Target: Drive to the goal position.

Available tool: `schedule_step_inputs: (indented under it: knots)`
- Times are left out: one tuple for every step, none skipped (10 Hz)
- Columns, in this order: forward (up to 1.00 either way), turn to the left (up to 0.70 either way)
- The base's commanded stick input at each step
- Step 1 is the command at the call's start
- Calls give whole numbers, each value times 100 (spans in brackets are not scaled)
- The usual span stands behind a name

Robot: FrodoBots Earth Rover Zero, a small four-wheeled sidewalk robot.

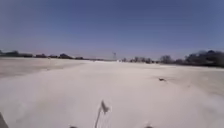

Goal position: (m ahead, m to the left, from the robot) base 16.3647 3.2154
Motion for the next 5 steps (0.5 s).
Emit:
schedule_step_inputs:
  knots:
    - [70,0]
    - [70,0]
    - [70,0]
    - [70,0]
    - [70,0]
